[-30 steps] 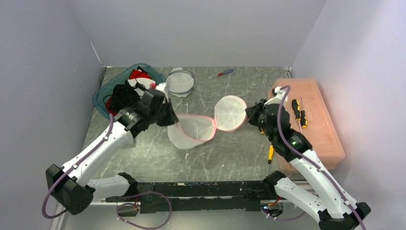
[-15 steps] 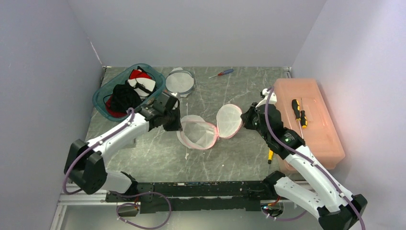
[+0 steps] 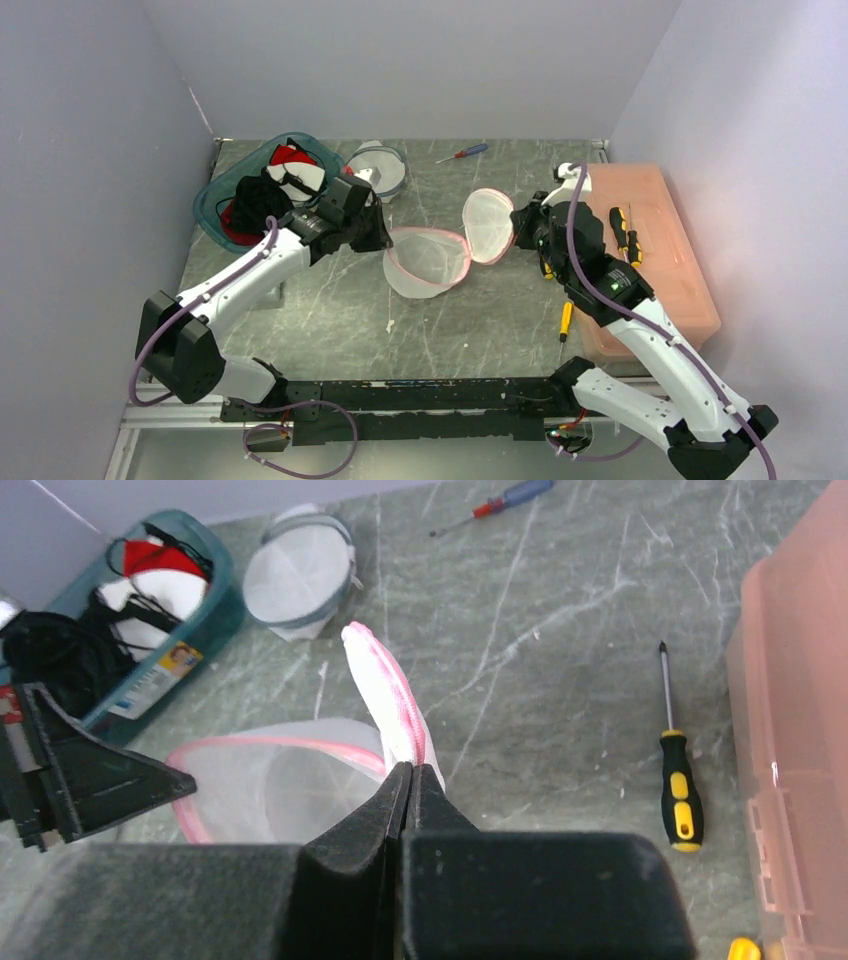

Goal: Unzip the laundry bag and remove the bra
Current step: Close the laundry bag at the center of the board.

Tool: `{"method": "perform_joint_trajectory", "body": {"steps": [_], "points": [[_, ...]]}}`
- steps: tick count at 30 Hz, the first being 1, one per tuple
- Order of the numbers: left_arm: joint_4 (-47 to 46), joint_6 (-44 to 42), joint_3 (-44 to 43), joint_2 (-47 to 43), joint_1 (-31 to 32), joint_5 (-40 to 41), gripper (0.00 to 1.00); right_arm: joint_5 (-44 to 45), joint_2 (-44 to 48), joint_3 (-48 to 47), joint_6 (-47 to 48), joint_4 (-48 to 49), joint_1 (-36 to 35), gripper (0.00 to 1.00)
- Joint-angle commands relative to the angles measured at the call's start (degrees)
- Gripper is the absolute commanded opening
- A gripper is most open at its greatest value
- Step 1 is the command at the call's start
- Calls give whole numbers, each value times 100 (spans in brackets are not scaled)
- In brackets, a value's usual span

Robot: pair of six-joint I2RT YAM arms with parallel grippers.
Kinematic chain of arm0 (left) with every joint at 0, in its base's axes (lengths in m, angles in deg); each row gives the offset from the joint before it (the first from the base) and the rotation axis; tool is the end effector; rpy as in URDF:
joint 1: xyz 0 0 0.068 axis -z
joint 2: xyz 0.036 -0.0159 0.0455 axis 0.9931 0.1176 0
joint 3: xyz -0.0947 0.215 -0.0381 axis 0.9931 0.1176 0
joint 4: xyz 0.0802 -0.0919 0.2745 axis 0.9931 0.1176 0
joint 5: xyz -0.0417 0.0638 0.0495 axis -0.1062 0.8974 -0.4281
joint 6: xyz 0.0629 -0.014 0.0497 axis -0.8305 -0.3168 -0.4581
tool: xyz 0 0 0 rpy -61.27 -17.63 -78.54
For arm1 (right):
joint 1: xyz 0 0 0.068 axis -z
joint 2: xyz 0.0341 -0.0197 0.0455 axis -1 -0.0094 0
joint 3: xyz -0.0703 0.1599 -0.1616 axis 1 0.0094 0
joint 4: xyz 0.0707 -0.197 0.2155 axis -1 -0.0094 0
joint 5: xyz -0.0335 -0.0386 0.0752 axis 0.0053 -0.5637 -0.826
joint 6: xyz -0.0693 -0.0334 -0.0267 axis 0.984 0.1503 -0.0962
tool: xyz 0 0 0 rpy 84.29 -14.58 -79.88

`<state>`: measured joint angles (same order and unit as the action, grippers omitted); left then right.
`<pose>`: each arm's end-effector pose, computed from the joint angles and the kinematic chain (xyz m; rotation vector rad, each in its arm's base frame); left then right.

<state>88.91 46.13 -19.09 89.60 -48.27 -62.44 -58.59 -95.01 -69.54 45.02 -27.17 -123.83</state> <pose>0.3064 -0.2187 0.2341 -0.0225 2.4416 -0.6597 0.2431 0.1348 0.3532 0.1152 1.8802 0.3669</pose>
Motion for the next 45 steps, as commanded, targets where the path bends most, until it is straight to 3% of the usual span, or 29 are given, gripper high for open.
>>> {"method": "perform_joint_trajectory", "body": {"steps": [1, 8, 15, 18, 20, 22, 27, 38, 45], "points": [[-340, 139, 363, 63, 27, 72, 3, 146, -93, 478, -97, 137, -76, 0], [-709, 229, 637, 369, 26, -32, 3, 266, -282, 621, -65, 261, -212, 0], [-574, 185, 524, 427, 27, 67, 4, 737, -553, 411, 133, 179, -868, 0], [-495, 203, 563, 340, 26, 98, 14, 807, -664, 432, 133, 187, -1059, 0], [-426, 204, 607, 216, 27, 140, 26, 804, -701, 473, 128, 220, -1088, 0], [-331, 186, 648, 63, 21, 246, 29, 795, -725, 481, 147, 251, -1094, 0], [-155, 138, 557, -193, 1, 519, 3, 976, -804, 136, 344, 295, -1098, 0], [-133, 527, -132, -399, 0, -227, 3, 1293, -1039, -1509, 876, -162, -1103, 0], [-445, 713, 229, -137, 0, -96, 3, 1328, -1321, -1413, 883, -92, -1157, 0]]}}
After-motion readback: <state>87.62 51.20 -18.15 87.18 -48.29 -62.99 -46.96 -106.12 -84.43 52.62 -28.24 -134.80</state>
